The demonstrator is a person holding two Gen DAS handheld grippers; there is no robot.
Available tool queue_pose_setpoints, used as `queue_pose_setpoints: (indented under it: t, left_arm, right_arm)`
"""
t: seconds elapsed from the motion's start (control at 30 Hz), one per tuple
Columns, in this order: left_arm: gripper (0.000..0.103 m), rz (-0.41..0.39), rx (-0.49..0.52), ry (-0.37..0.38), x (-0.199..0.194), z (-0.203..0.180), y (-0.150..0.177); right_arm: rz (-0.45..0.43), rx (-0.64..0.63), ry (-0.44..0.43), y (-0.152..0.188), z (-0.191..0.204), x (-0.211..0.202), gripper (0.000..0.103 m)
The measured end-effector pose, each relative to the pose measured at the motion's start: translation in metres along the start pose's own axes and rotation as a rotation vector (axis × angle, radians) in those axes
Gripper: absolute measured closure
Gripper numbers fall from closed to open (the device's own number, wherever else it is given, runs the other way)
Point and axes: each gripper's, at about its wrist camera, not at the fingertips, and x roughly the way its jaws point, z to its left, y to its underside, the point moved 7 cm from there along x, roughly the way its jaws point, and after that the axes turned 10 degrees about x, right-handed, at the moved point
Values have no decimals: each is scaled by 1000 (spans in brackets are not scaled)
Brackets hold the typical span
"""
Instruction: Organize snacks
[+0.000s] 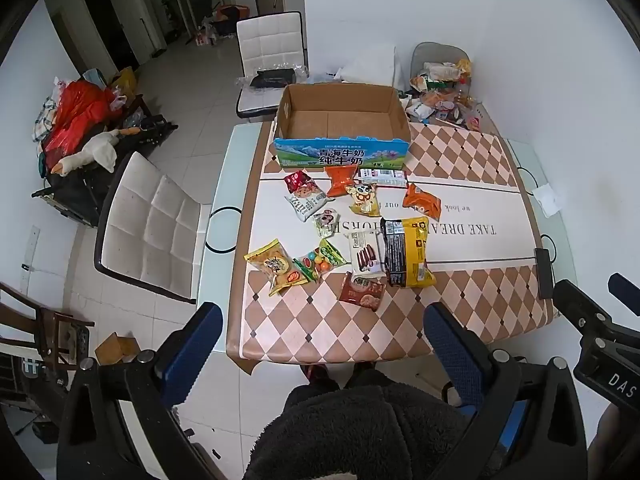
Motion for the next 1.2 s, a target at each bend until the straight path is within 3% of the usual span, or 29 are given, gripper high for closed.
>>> queue_pose_setpoints:
  t: [1.2]
  left_arm:
    - [0, -4, -2, 9, -7, -5, -10]
  right_arm:
    - [-6, -1, 1, -1, 4, -2, 0]
